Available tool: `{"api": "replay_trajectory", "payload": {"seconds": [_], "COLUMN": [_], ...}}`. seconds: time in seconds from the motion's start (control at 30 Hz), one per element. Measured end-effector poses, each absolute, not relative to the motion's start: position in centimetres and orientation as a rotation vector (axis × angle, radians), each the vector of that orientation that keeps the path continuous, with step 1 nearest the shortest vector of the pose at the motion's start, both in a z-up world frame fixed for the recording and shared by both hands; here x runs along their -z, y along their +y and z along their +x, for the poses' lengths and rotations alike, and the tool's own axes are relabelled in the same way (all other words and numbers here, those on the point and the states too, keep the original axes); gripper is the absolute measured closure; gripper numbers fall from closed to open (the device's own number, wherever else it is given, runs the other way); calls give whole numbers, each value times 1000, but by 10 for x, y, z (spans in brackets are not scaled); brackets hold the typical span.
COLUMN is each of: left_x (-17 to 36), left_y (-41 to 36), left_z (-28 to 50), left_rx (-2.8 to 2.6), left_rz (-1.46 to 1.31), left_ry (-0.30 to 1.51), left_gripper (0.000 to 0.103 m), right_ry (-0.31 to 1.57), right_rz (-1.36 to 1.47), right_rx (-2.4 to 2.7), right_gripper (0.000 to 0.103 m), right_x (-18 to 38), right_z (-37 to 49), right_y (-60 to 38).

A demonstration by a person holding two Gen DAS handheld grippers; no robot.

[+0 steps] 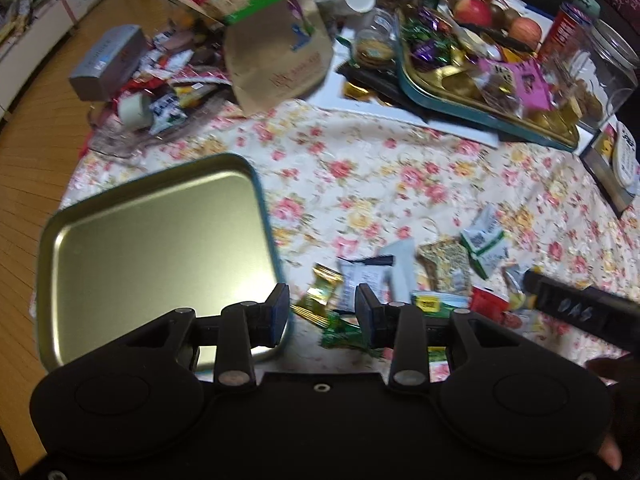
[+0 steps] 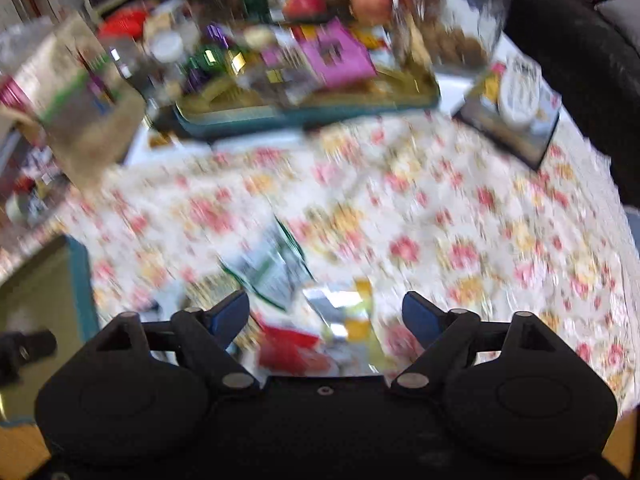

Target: Organize snacks

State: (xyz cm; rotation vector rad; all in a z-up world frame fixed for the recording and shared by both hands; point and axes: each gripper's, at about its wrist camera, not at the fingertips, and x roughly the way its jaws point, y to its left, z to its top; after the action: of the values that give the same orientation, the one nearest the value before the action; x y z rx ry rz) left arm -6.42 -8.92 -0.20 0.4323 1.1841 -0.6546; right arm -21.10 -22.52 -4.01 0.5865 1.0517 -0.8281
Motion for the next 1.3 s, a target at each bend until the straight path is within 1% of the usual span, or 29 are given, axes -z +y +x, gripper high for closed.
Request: {"api": "replay_trajectory", "payload": {"seconds": [0.07,0.13,0.3,0.43,0.47,0.5,0.53,0.6,0.67,0.7,0.83,1.07,1.3], "left_x": [5,7,12,17,18,18,19,20,22,22,26,44,61], "left_y": [-96,-102,-112,-113,-114,-113,-113,-113,-114,-115,-119,-131,-146], "left_z": [-67,-71,-78,-80,-80,-81,-81,-81,-81,-81,-86,-98,-105], "left_rx": [666,654,663,682,686,691,696,707,725,735,772,826,801], "left_rz": [428,452,492,497,497,496,494,485,468,461,463,469,491], "left_ry": [1209,1204,1213,1238,1242,1246,1250,1265,1284,1292,1309,1341,1336], "left_gripper": [57,57,57,57,57,57,57,57,57,57,58,58,58], "right_ry": [1117,1170,1218,1246,1251,1253,1256,1261,1289,1296,1302,1262,1208], "right_rz": [612,645,775,786,777,770,762,752,745,751,736,782,820], "right_rx": [822,809,745,721,729,733,734,713,725,732,729,765,760], "right_gripper": [20,24,34,42,43,46,59,75,74,75,84,84,84], "right_x": [53,63,79,87,89,91,93,96,100,101,102,83,66], "right_z": [-217,-223,-233,-231,-230,-230,-229,-227,-223,-223,-224,-236,-248], "right_y": [-228,-231,-237,-235,-234,-234,-233,-230,-227,-227,-227,-243,-251]}}
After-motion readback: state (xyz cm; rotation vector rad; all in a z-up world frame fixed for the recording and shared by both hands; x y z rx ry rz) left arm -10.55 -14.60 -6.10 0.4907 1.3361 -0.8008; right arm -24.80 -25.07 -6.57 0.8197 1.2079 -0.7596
